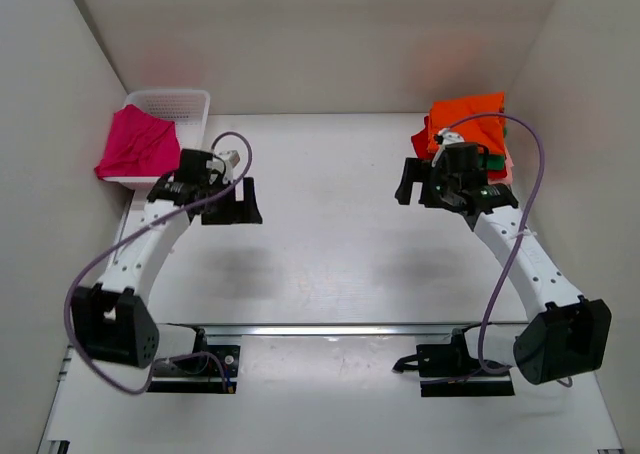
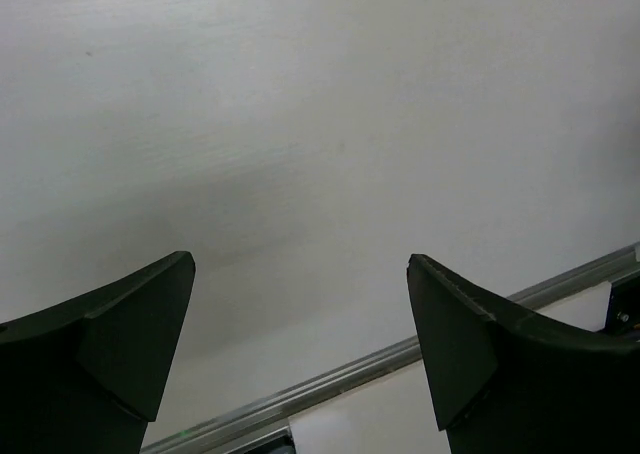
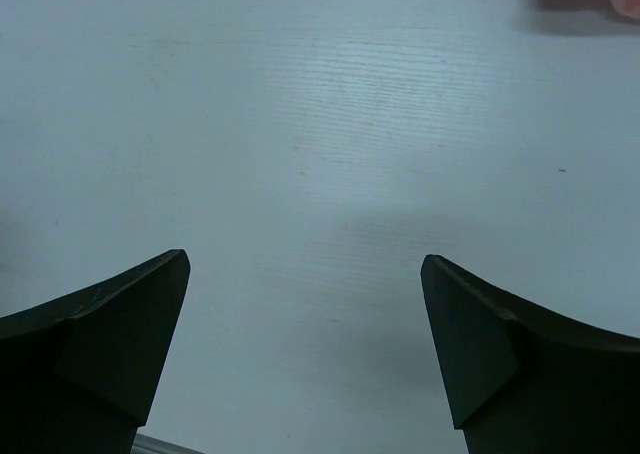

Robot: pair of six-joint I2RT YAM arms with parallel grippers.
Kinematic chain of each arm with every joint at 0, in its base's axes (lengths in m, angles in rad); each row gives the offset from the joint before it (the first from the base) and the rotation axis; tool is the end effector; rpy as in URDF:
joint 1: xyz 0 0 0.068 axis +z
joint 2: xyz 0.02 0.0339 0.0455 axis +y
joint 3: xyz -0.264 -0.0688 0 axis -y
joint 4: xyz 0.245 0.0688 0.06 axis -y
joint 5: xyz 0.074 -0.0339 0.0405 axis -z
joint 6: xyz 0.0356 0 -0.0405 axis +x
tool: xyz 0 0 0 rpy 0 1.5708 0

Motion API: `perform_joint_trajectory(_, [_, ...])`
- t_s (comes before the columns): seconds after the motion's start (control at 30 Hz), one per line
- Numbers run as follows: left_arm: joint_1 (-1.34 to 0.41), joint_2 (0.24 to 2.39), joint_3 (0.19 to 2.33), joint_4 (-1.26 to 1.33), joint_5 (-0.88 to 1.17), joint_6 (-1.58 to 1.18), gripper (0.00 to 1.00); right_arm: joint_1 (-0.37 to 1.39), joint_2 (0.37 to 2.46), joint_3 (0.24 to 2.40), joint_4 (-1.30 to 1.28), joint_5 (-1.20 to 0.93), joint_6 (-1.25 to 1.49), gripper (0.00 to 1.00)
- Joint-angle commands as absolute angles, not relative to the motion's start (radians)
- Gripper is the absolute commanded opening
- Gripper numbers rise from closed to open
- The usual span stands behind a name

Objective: Fold and stack the t-shirts
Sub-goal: Grab crumpled tshirt from bin with the left arm

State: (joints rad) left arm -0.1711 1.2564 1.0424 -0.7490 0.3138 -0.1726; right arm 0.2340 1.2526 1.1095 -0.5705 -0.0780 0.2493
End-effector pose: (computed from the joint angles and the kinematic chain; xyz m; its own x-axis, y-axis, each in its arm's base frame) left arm 0.2466 -0.0538 0.2826 -0.8546 -0.0181 -0.5191 0.1917 0.9178 -0.3477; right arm 0.2632 0.0656 0.3170 -0.6882 0.0888 -0.7201 -0.1225 0.9640 0.2360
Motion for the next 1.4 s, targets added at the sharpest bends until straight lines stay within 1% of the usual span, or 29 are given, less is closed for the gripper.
perform_joint_trajectory(0.0, [-0.12,1.391,1.253,-0.883,0.267,-0.118,0.99,0.186,1.189,1.054,-0.506,-0.141,0.268,0.99])
perform_joint_trajectory(0.03, [-0.094,1.467,1.384,-0.915,0.261,-0.111,0.99,0.181,1.183,1.036,-0.491,-0.156,0.273,0.99])
perform_joint_trajectory(0.07, [-0.084,1.509,1.452,-0.984,0.273,-0.112,0.99,0.176,1.183,1.028,-0.488,-0.163,0.267,0.99])
perform_joint_trajectory(0.13, [-0.06,1.648,1.682,-1.041,0.316,-0.109,0.99,0.181,1.199,1.032,-0.497,-0.164,0.262,0.99])
perform_joint_trajectory(0.17, [-0.04,1.679,1.727,-1.058,0.311,-0.127,0.98,0.196,1.203,1.032,-0.492,-0.167,0.262,0.99])
perform_joint_trajectory(0.23, [0.0,1.779,1.901,-1.039,0.293,-0.17,0.98,0.196,1.207,1.025,-0.476,-0.173,0.258,1.0])
perform_joint_trajectory(0.27, [0.05,1.793,1.937,-0.982,0.267,-0.22,0.99,0.205,1.212,1.016,-0.463,-0.184,0.261,0.99])
perform_joint_trajectory(0.33, [0.135,1.812,1.95,-0.832,0.243,-0.308,0.99,0.213,1.215,1.025,-0.451,-0.189,0.256,0.99])
perform_joint_trajectory(0.43, [0.205,1.836,1.979,-0.683,0.163,-0.409,0.98,0.221,1.249,1.031,-0.442,-0.193,0.248,0.99])
perform_joint_trajectory(0.57, [0.216,1.962,2.17,-0.689,0.002,-0.362,0.99,0.244,1.284,1.051,-0.446,-0.184,0.207,0.99])
perform_joint_trajectory(0.6, [0.219,1.979,2.187,-0.684,-0.047,-0.354,0.98,0.253,1.284,1.057,-0.451,-0.184,0.201,0.99])
perform_joint_trajectory(0.73, [0.241,2.069,2.186,-0.599,-0.092,-0.373,0.99,0.265,1.319,1.066,-0.433,-0.202,0.202,1.0])
perform_joint_trajectory(0.93, [0.235,2.268,2.25,-0.61,-0.198,-0.347,0.99,0.25,1.33,1.057,-0.442,-0.219,0.172,0.99])
perform_joint_trajectory(1.07, [0.271,2.393,2.347,-0.702,-0.132,-0.377,0.99,0.213,1.304,1.052,-0.477,-0.218,0.158,0.99])
perform_joint_trajectory(1.17, [0.262,2.494,2.448,-0.784,-0.11,-0.376,0.99,0.18,1.261,1.04,-0.488,-0.227,0.166,0.99])
perform_joint_trajectory(1.3, [0.265,2.575,2.467,-0.842,-0.098,-0.365,0.98,0.16,1.236,1.048,-0.477,-0.245,0.172,0.99])
perform_joint_trajectory(1.33, [0.273,2.588,2.451,-0.845,-0.068,-0.365,0.9,0.155,1.233,1.049,-0.48,-0.245,0.181,0.99])
perform_joint_trajectory(1.37, [0.27,2.591,2.439,-0.844,-0.036,-0.373,0.67,0.156,1.236,1.054,-0.488,-0.239,0.176,0.99])
